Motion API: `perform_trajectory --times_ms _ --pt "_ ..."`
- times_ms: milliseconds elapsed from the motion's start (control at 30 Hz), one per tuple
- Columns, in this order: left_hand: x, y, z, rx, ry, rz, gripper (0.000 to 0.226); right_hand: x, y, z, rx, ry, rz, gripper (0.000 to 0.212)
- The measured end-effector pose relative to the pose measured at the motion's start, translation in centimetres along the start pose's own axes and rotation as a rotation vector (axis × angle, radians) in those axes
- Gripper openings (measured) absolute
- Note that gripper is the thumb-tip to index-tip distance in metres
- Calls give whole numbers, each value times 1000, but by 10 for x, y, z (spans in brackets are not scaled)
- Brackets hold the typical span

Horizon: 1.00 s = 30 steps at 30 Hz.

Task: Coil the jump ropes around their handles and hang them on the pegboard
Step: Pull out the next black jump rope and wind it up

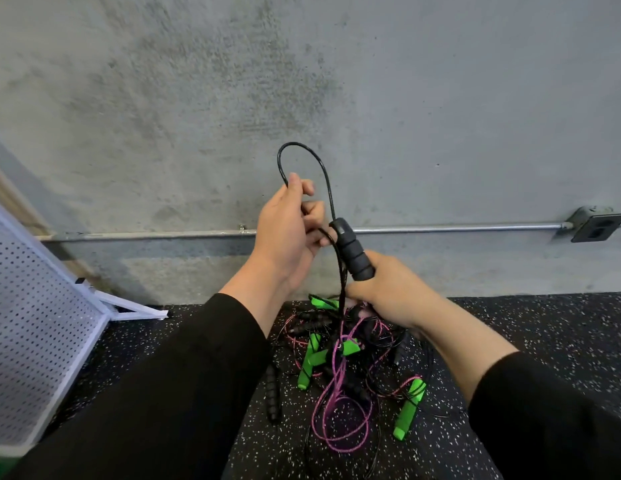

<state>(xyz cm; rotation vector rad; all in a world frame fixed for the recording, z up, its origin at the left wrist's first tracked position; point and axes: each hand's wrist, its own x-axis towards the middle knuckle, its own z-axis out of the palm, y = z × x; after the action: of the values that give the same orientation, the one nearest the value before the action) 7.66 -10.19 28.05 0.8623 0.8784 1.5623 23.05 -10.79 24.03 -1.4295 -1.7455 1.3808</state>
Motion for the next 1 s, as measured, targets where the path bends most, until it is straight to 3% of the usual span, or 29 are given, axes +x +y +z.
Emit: perform_trajectory --times_ms 133,267,333,400,467,633,800,1000 --pt "1 10 -5 32 22 -20 34 10 -3 11 67 68 -12 15" --pt "-1 10 -17 365 82 -140 32 22 -9 9 62 247 -33 2" --pt "-7 4 -24 549 -24 -273 44 22 -16 8 69 309 -37 13" --pt "-14 -3 -27 713 -205 -338 42 23 -23 5 91 355 -65 13" --pt "-16 -9 -28 801 -323 -315 32 25 -26 1 123 385 -83 5" --pt "-19 -21 -29 902 -458 -296 15 28 -33 -5 298 396 -92 10" --pt "-10 -25 -33 1031 -187 -241 29 29 -34 -9 338 430 -106 15" --pt "-3 -18 -37 910 -138 -179 31 30 -28 -19 397 514 -88 21"
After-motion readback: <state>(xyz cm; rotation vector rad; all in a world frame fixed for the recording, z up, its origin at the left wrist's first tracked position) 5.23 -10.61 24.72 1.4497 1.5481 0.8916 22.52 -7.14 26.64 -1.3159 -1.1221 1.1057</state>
